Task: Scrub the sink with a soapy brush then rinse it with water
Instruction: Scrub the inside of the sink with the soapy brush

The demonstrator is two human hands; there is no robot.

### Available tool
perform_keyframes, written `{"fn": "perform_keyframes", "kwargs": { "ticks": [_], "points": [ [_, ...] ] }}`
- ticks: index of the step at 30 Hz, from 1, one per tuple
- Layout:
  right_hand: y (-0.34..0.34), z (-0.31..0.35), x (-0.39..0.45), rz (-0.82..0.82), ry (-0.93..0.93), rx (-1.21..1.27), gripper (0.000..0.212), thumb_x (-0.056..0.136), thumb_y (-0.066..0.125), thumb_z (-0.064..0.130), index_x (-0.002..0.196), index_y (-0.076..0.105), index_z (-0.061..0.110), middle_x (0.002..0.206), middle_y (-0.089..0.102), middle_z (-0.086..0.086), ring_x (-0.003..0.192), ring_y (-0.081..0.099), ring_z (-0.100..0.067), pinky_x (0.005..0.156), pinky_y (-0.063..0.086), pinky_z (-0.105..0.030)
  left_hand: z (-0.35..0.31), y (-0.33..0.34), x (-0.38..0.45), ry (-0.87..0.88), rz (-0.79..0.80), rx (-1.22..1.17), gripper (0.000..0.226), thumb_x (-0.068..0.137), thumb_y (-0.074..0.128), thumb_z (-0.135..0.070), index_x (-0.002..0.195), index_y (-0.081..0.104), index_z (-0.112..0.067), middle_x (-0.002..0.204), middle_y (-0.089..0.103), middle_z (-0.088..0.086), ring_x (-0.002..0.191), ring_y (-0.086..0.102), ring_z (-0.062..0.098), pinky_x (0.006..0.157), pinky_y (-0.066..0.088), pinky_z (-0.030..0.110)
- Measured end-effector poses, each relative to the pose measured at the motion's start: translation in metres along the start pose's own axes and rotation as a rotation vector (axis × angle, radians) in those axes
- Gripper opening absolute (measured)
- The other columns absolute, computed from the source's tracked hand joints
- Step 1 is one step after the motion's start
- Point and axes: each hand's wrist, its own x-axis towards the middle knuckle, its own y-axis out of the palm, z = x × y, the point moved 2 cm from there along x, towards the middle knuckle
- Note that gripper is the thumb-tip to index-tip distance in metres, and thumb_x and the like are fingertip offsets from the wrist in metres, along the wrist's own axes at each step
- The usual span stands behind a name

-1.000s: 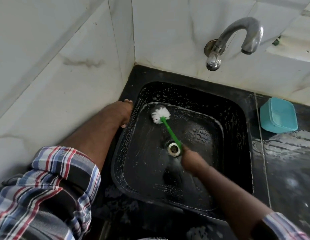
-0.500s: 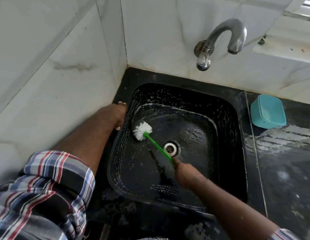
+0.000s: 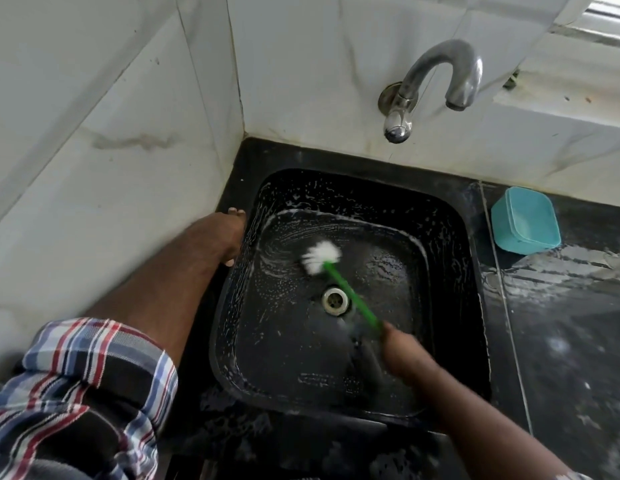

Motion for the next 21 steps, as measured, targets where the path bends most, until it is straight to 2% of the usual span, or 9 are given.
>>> {"fn": "perform_keyframes", "kwargs": {
  "ticks": [3, 6, 8, 9, 11, 15, 16, 19, 21],
  "points": [
    [-0.021, 0.001, 0.017, -0.087, 0.137, 0.208, 0.042, 0.095, 0.041, 0.017, 0.136, 0.047, 0.017, 0.125, 0.063, -0.019, 0.111, 0.062, -0.035, 0.087, 0.048, -0.032, 0.001, 0.0, 0.006, -0.034, 0.055, -0.037, 0.112, 0.076, 0.081, -0.015, 0.158, 0.003, -0.011, 0.161, 0.024, 0.008, 0.141, 0.038, 0.024, 0.117, 0.027, 0.037],
    [-0.013, 0.076, 0.032, -0.051, -0.061, 0.248, 0.034, 0.096, 0.046, 0.018, 0.128, 0.051, 0.012, 0.119, 0.064, -0.017, 0.108, 0.063, -0.034, 0.085, 0.05, -0.034, 0.0, 0.001, 0.007, -0.036, 0.034, -0.04, 0.113, 0.076, 0.082, -0.018, 0.158, 0.004, -0.012, 0.163, 0.019, 0.009, 0.142, 0.036, 0.024, 0.116, 0.028, 0.035],
    [-0.01, 0.109, 0.029, -0.007, -0.179, 0.247, 0.031, 0.095, 0.046, 0.014, 0.124, 0.053, 0.007, 0.099, 0.065, -0.014, 0.089, 0.065, -0.029, 0.064, 0.052, -0.029, 0.002, 0.002, 0.009, -0.034, 0.015, -0.038, 0.121, 0.071, 0.085, -0.018, 0.158, 0.001, -0.011, 0.163, 0.018, 0.01, 0.141, 0.038, 0.025, 0.116, 0.03, 0.034],
    [-0.011, 0.112, 0.025, 0.018, -0.199, 0.31, 0.03, 0.097, 0.043, 0.013, 0.124, 0.054, 0.005, 0.084, 0.061, -0.01, 0.072, 0.061, -0.025, 0.048, 0.047, -0.025, 0.004, 0.004, 0.011, -0.03, 0.009, -0.05, 0.123, 0.069, 0.087, -0.018, 0.158, 0.003, -0.011, 0.162, 0.021, 0.011, 0.14, 0.041, 0.026, 0.115, 0.033, 0.036],
    [-0.017, 0.099, 0.01, 0.048, -0.171, 0.571, 0.03, 0.099, 0.036, 0.012, 0.118, 0.057, 0.001, 0.064, 0.047, -0.004, 0.047, 0.045, -0.019, 0.033, 0.033, -0.024, 0.005, 0.004, 0.009, -0.003, -0.008, -0.039, 0.125, 0.065, 0.088, -0.019, 0.157, 0.005, -0.008, 0.159, 0.027, 0.015, 0.136, 0.045, 0.029, 0.111, 0.04, 0.038],
    [-0.012, 0.064, -0.013, 0.096, -0.01, 1.114, 0.026, 0.096, 0.03, 0.006, 0.103, 0.055, 0.009, 0.057, 0.044, -0.006, 0.035, 0.035, -0.013, 0.034, 0.026, -0.015, -0.002, 0.0, -0.003, 0.037, -0.019, -0.033, 0.117, 0.071, 0.083, -0.022, 0.157, 0.005, -0.005, 0.162, 0.012, 0.021, 0.143, 0.034, 0.033, 0.115, 0.034, 0.04],
    [-0.012, 0.059, -0.018, 0.088, 0.004, 1.196, 0.024, 0.096, 0.03, 0.005, 0.1, 0.053, 0.011, 0.058, 0.045, -0.006, 0.035, 0.035, -0.014, 0.035, 0.026, -0.015, -0.01, -0.002, -0.01, 0.048, -0.028, -0.04, 0.109, 0.074, 0.079, -0.024, 0.156, 0.009, -0.007, 0.161, 0.014, 0.022, 0.143, 0.034, 0.035, 0.114, 0.034, 0.042],
    [-0.019, 0.044, -0.027, 0.002, 0.058, 1.309, 0.019, 0.098, 0.033, 0.008, 0.092, 0.051, 0.014, 0.057, 0.051, -0.004, 0.037, 0.039, -0.015, 0.038, 0.031, -0.017, -0.06, -0.006, -0.037, 0.153, -0.224, -0.209, 0.061, 0.076, 0.06, -0.039, 0.134, 0.047, -0.022, 0.135, 0.057, 0.015, 0.119, 0.059, 0.035, 0.097, 0.051, 0.045],
    [-0.023, 0.039, -0.035, -0.057, 0.071, 1.328, 0.017, 0.096, 0.039, 0.011, 0.086, 0.053, 0.014, 0.056, 0.052, -0.003, 0.041, 0.041, -0.015, 0.04, 0.034, -0.02, -0.108, 0.008, -0.062, 0.207, -0.224, -0.441, 0.05, 0.083, 0.057, -0.051, 0.123, 0.059, -0.02, 0.12, 0.067, 0.012, 0.107, 0.065, 0.031, 0.091, 0.054, 0.043]
  ]
}}
